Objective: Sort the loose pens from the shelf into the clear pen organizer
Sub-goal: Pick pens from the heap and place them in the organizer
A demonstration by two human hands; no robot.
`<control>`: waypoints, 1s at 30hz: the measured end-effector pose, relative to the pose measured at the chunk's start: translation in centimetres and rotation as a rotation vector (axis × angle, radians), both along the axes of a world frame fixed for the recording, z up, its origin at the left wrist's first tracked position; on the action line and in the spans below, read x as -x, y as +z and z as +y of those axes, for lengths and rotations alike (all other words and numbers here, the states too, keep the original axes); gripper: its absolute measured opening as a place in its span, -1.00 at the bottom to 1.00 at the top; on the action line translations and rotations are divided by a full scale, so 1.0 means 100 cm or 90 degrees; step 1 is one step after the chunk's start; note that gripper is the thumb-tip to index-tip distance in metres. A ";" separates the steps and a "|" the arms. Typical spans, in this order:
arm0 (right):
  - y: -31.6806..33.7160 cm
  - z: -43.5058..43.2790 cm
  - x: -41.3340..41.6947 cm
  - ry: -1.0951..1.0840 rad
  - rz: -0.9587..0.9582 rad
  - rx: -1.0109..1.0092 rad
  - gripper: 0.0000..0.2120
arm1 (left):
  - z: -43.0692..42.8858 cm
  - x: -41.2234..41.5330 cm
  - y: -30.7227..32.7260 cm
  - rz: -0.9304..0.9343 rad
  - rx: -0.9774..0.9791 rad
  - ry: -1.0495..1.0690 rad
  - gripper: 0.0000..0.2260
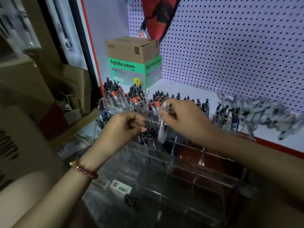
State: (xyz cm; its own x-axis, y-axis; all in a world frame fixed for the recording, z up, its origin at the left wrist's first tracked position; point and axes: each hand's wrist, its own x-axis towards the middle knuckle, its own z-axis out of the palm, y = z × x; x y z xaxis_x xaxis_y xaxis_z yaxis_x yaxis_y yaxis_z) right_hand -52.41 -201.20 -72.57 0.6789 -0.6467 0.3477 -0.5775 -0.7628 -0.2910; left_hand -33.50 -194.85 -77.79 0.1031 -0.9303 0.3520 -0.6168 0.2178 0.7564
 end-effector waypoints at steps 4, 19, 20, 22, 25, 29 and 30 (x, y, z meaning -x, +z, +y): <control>-0.013 -0.004 -0.003 -0.040 0.089 0.026 -0.81 | 0.001 -0.005 -0.015 -0.113 -0.021 0.045 -0.77; -0.051 -0.007 -0.008 -0.037 0.105 -0.051 -0.96 | -0.001 0.027 -0.032 -0.327 -0.069 0.057 -0.62; -0.053 -0.008 -0.007 -0.028 0.122 -0.065 -0.94 | -0.002 0.029 -0.034 -0.344 -0.068 0.059 -0.62; -0.058 -0.010 -0.004 0.003 0.160 -0.114 -0.89 | -0.004 0.033 -0.036 -0.367 -0.067 0.051 -0.60; -0.061 -0.009 -0.002 0.029 0.142 -0.201 -0.84 | -0.007 0.036 -0.039 -0.311 -0.067 0.020 -0.60; -0.061 -0.009 0.003 0.013 0.097 -0.292 -0.82 | -0.011 0.037 -0.043 -0.221 -0.057 -0.019 -0.61; -0.062 -0.008 0.005 0.008 0.088 -0.303 -0.84 | -0.012 0.037 -0.044 -0.216 -0.054 -0.020 -0.61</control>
